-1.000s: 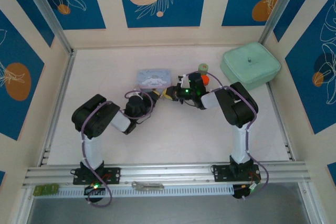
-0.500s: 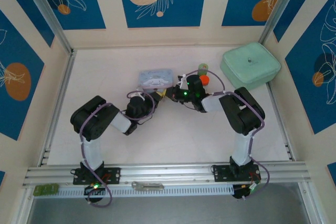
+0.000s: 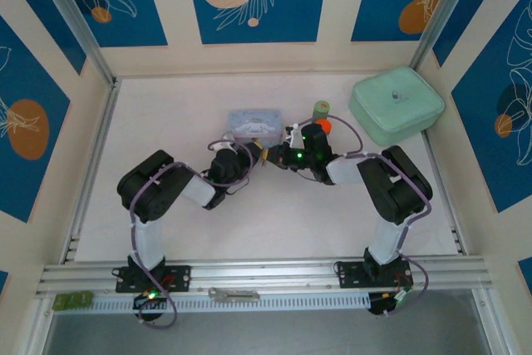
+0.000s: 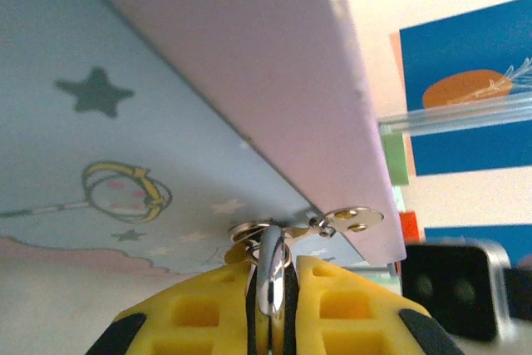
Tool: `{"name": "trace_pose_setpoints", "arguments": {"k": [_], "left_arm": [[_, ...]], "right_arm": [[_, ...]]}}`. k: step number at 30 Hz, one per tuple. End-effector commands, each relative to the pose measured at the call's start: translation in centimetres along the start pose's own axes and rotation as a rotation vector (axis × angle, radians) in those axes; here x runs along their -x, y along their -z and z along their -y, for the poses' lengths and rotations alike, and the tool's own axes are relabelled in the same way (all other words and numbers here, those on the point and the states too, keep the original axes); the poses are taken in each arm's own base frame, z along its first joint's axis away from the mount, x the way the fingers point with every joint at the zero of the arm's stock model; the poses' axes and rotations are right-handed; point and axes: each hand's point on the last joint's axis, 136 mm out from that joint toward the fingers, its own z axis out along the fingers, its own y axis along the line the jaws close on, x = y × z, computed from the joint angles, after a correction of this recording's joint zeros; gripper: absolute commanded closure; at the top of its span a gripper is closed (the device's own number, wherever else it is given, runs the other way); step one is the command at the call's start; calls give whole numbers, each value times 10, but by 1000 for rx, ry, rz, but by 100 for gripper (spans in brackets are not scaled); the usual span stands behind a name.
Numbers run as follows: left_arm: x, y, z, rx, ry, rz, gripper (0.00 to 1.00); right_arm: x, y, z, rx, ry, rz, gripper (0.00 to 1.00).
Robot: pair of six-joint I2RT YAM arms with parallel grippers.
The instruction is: Unlock a padlock with a key
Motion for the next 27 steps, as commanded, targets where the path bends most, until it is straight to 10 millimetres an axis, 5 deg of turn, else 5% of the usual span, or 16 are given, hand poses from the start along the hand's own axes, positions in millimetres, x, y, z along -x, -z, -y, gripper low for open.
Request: {"name": "trace_pose_setpoints", "arguments": {"k": [1,8,18,23,27], "left_arm": [[20,-15,2,6,-47,103,100],[19,-27,-6,22,-32,123,98],[13,-9,-18,27,-26,83,35],[11,13,-8,-35,-39,26,31],[4,32,19,-202,-59,-76,38]], "right_arm": [[-9,10,-18,59,57,-43,100],[-10,21,-21,42,92,-33,100],[-2,38,-11,-54,109,28,100],[3,50,-18,-57,140,34,100],[18,62,-13,-59,-24,64,100]]}}
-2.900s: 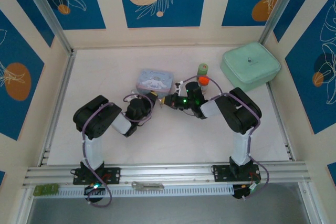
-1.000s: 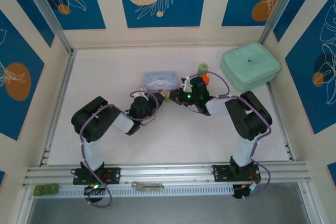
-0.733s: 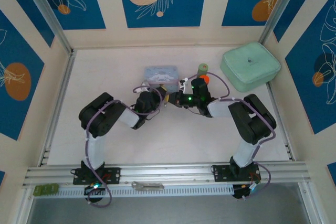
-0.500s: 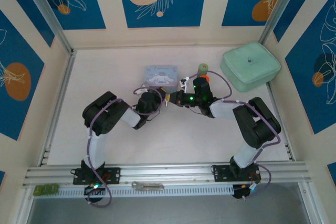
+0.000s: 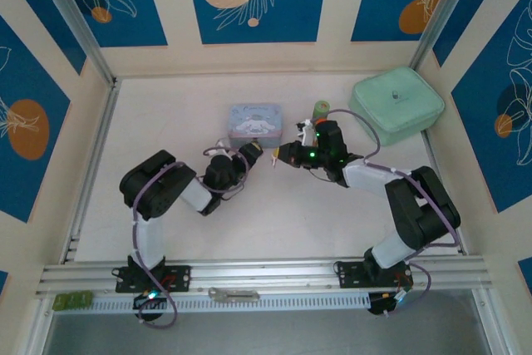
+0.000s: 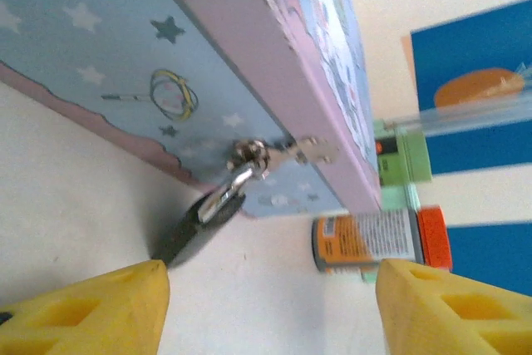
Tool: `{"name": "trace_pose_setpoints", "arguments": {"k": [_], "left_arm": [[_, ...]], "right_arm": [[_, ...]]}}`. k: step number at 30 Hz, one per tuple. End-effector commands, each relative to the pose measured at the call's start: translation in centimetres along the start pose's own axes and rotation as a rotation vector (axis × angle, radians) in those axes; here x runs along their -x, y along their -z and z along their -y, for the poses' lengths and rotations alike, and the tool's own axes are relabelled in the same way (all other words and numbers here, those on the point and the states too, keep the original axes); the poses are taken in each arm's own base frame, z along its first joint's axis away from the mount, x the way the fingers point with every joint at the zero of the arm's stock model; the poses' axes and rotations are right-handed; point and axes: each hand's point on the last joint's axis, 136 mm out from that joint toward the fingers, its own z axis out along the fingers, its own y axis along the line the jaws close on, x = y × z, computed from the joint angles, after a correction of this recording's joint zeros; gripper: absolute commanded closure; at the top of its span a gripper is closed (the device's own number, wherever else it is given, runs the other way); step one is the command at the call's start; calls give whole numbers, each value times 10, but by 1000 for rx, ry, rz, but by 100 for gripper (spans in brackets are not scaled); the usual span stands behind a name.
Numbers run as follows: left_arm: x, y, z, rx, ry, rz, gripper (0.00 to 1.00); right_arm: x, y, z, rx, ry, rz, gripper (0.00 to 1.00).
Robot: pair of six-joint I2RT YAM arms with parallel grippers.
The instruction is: Unlock a padlock with a key
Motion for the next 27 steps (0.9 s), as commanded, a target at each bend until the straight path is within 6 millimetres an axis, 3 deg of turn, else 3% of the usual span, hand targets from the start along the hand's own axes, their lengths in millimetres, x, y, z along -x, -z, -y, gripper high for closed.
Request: {"name": "trace_pose_setpoints", "arguments": {"k": [1,5,12,17,22,27], "left_arm": [[-3,13,48,-218,-25,-109,40],[-22,24,79,-335,-91,-247,48],[-36,30,113,-464,-159,-359,45],[-33,23,135,-505,-143,-336,43],[-37,20,138,-479,-93,-304,46],[-45,21,123,-395,-91,-287,48]], "right_arm": [[12,11,6,-9,-155,8,100],[28,20,6,6,-319,34,100],[43,25,-8,36,-444,49,100],[39,21,-13,-22,-413,68,100],[31,12,-7,-117,-390,158,100],[35,10,-1,-130,-402,262,100]]}}
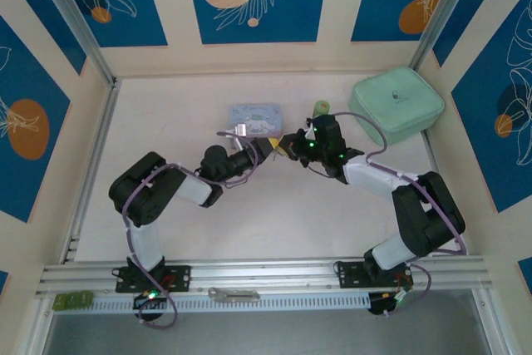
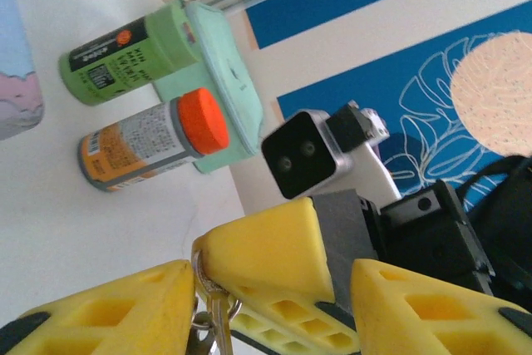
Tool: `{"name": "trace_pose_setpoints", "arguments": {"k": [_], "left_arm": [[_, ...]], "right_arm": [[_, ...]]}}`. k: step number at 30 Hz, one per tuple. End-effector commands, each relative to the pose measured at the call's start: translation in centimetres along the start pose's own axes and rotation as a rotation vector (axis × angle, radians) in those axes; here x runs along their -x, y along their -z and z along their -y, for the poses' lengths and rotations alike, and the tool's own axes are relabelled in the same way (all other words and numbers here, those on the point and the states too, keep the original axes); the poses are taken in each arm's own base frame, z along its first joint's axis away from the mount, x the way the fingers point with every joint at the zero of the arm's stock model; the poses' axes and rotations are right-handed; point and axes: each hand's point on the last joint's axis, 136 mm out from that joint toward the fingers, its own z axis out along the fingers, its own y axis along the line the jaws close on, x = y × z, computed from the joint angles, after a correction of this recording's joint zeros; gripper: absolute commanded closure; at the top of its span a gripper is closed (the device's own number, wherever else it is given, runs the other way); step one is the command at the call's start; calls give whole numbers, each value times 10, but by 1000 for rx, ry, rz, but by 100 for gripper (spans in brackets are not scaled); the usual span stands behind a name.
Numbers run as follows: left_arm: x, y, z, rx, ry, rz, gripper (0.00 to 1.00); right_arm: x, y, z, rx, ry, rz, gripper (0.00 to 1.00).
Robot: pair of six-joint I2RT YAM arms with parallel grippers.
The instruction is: Unlock a padlock with a key
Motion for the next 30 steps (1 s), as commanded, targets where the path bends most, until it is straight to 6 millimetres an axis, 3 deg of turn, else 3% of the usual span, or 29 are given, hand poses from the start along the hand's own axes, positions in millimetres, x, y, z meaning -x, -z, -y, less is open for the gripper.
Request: {"name": "trace_pose_setpoints", "arguments": {"k": [1,8,15,20,30], "left_arm": [[-3,4,8,21,-5,23,48],[-8,-2,11,37,7,13,49],[-9,-2,-6,113,29,24,51],[-8,-9,-1,105,37,28,51],[-2,-13,12,56,62,57,72]], "right_arm": [[14,6,-1,1,-15,124,100],[18,7,-5,26,-7,158,100],[17,15,-3,51,-21,185,100],[15,14,-6,75,-18,189,100],[11,5,-5,88,-16,178,100]]}}
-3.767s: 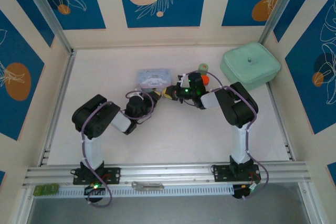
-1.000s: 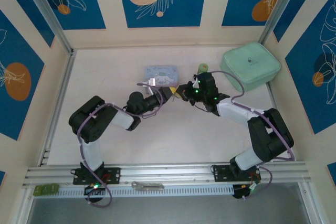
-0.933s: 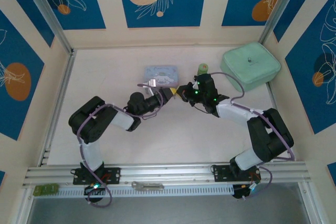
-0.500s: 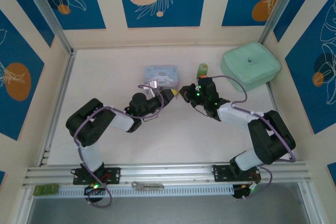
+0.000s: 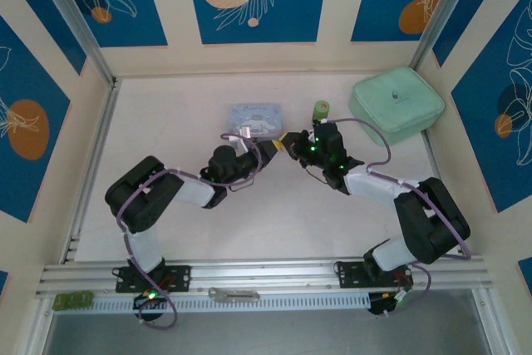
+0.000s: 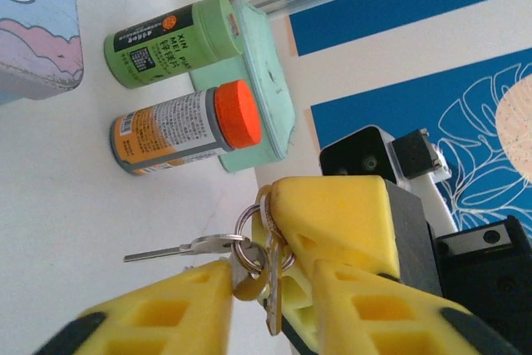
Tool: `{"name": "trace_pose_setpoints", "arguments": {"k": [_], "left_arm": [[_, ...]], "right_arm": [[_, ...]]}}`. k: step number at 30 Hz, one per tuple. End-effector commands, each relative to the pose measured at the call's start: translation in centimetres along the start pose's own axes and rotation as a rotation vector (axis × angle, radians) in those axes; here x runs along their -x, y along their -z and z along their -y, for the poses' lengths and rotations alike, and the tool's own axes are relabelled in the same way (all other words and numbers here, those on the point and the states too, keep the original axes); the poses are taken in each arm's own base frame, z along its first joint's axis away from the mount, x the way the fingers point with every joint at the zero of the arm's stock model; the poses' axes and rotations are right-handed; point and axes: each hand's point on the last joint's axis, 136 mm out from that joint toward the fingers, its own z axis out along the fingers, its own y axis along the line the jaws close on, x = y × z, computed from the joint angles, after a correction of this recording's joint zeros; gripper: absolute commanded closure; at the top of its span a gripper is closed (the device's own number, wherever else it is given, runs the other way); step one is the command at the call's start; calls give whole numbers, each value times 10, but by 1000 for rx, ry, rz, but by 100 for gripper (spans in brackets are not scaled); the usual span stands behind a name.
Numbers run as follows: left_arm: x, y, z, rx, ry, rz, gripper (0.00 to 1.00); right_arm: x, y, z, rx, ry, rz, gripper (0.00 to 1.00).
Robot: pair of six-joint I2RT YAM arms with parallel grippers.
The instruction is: Unlock a padlock with a key
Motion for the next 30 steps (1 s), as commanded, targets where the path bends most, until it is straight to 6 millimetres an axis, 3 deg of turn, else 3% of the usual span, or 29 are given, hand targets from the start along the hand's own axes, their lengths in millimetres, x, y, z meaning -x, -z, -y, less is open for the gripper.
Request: {"name": "trace_pose_setpoints", "arguments": {"k": [1,9,12,14,15,17,20,23,26,30], "left_arm": [[4,-3,18,-54,-6,22,74],[4,1,9,-30,1,33,86],[4,1,8,-30,-1,33,99],[4,1,8,-29,-7,25,100],[4,1,7,-28,-10,18,100],[8,4,8,-44,-29,-2,100],[11,6,15,-109,-63,-122,100],[6,8,29,-187,-86,-301,100],[-1,13,41,-231,-114,-439,100],[-12,22,46,-204,-185,-577,100]], "right_arm": [[0,-2,6,-3,-2,21,100],[2,2,5,-9,26,36,100],[1,4,4,-7,44,32,100],[2,6,1,-4,69,27,97],[3,9,1,-7,84,24,88],[8,16,-1,-10,147,6,58],[16,31,-6,35,286,-63,28],[16,45,-8,90,447,-179,26],[12,56,-8,153,499,-300,26],[2,69,-20,300,505,-431,37]]}}
